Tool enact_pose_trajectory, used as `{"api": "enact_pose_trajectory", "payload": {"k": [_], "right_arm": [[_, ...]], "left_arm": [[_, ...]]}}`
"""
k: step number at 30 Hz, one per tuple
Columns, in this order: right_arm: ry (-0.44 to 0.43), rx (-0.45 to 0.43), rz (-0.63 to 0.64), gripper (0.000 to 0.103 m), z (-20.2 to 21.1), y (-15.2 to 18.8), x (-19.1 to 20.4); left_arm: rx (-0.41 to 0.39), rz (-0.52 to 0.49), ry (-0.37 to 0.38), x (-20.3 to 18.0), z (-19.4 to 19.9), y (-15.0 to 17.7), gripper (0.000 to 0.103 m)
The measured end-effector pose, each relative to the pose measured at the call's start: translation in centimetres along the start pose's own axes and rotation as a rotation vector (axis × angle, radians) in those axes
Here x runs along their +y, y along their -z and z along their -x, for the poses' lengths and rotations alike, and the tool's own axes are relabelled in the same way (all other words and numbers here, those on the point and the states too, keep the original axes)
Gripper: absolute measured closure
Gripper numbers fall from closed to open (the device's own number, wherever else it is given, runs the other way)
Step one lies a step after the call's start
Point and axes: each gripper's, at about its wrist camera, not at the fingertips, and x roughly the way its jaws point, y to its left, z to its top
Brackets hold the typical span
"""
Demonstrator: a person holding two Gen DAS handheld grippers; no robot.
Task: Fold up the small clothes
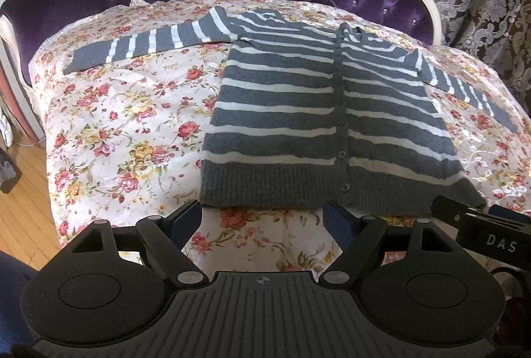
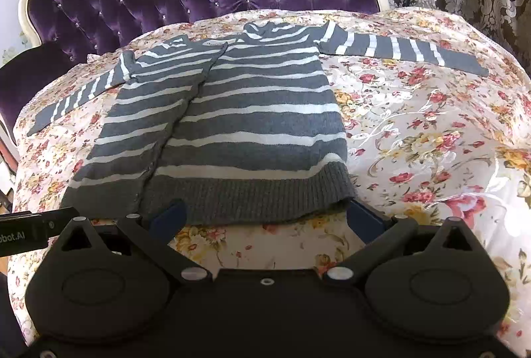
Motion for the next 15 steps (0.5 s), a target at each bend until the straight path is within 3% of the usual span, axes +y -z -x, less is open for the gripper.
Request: {"api": "enact_pose_trajectory", "payload": {"k": [8, 15], "right_arm": [[0.009, 0.012, 0.009, 0.001, -1.3, -0.8, 0.1], [-0.033, 0.007, 0.008, 0.001, -2.5, -3.1, 0.6]], "left_arm": [[0.011, -0.001, 0.019, 0.6, -1.4, -1.1, 0.023], [0.03, 0.036, 0.067, 2.0, -2.8, -2.7, 0.023]]}}
